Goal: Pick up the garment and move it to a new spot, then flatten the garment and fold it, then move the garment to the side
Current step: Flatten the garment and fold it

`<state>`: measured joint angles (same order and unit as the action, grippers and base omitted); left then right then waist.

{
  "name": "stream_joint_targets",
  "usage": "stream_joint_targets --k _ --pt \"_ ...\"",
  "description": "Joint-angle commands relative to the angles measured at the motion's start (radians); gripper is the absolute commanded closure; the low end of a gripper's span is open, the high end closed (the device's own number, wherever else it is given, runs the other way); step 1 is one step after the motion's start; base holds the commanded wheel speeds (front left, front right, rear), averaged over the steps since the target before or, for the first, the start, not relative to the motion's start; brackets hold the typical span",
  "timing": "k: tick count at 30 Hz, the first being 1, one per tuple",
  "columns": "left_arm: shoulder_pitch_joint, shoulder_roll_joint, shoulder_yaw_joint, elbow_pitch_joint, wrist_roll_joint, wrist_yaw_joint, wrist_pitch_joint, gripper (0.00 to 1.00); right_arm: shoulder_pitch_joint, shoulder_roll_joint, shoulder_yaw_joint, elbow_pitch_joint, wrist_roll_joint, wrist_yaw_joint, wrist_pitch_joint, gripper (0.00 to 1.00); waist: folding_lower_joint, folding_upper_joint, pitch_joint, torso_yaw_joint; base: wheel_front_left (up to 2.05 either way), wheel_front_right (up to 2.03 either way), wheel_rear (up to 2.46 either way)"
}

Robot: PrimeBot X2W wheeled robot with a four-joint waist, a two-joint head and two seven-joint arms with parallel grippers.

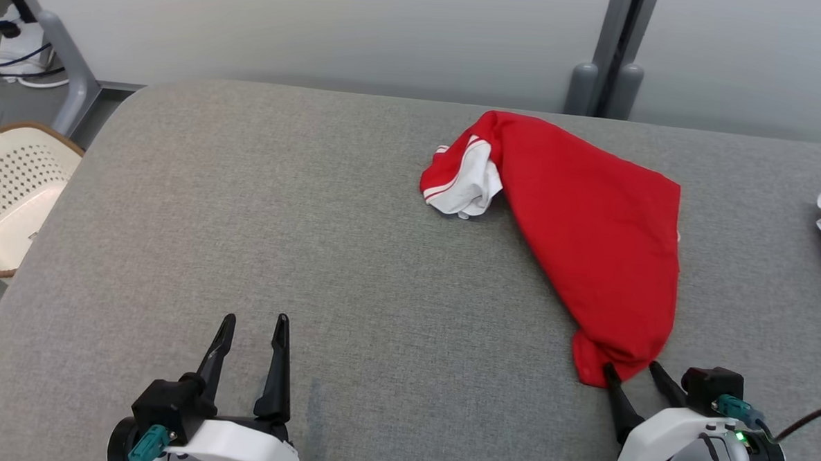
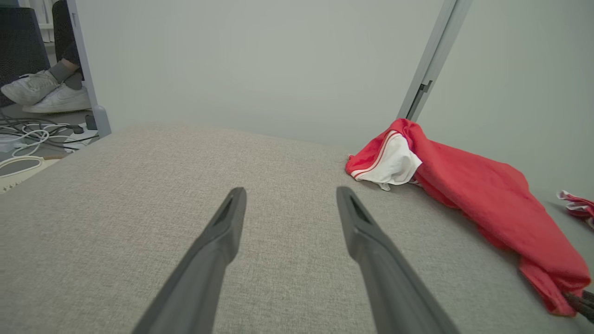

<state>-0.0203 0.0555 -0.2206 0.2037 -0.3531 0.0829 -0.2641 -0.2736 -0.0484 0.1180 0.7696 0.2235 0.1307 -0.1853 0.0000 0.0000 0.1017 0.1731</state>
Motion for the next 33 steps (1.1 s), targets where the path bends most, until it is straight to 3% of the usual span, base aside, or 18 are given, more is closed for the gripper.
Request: stream_joint_targets --k 1,3,4,5,16,25,31,32,33 --pt "-0.016 0.003 0.0 0.002 0.006 -0.004 0.0 0.0 -0.015 -0.005 0.01 0.022 0.008 0.0 -0.004 0.0 0.0 0.0 0.003 0.011 0.0 0.0 0.0" --pt "-0.015 0.002 -0.001 0.005 0.006 -0.005 0.0 0.0 -0.027 -0.003 0.036 0.053 0.017 0.0 -0.008 0.55 0.0 0.0 0.0 0.02 0.0 0.0 0.0" --pt "-0.014 0.002 -0.001 0.008 0.006 -0.005 0.0 0.0 -0.033 -0.003 0.054 0.063 0.024 0.0 -0.012 0.61 0.0 0.0 -0.002 0.023 0.0 0.0 0.0" --pt "-0.013 0.002 -0.002 0.009 0.006 -0.005 0.0 0.0 -0.038 -0.003 0.075 0.068 0.038 0.0 -0.016 1.0 0.0 0.0 -0.005 0.027 0.0 0.0 0.0" --pt "0.007 0.0 -0.005 0.023 0.01 -0.006 0.0 0.0 -0.084 -0.005 0.382 -0.054 0.198 0.0 -0.031 1.0 0.0 0.0 -0.039 0.048 0.0 0.0 0.0" --pt "0.009 -0.001 -0.005 0.022 0.005 -0.008 0.0 0.0 -0.183 -0.005 0.643 -0.204 0.307 0.0 0.034 1.0 0.0 0.0 -0.054 0.091 0.0 0.0 0.0" --pt "-0.002 -0.002 -0.008 0.019 0.003 -0.005 0.0 0.0 -0.256 -0.005 0.724 -0.195 0.369 0.0 0.039 1.0 0.0 0.0 -0.052 0.139 0.0 0.0 0.0" --pt "-0.002 -0.002 -0.007 0.019 0.003 -0.005 0.0 0.0 -0.264 -0.005 0.732 -0.184 0.38 0.0 0.045 0.73 0.0 0.0 -0.05 0.145 0.0 0.0 0.0" --pt "-0.001 -0.002 -0.005 0.019 0.002 -0.004 0.0 0.0 -0.268 -0.005 0.745 -0.175 0.387 0.0 0.056 0.34 0.0 0.0 -0.049 0.15 0.0 0.0 0.0"
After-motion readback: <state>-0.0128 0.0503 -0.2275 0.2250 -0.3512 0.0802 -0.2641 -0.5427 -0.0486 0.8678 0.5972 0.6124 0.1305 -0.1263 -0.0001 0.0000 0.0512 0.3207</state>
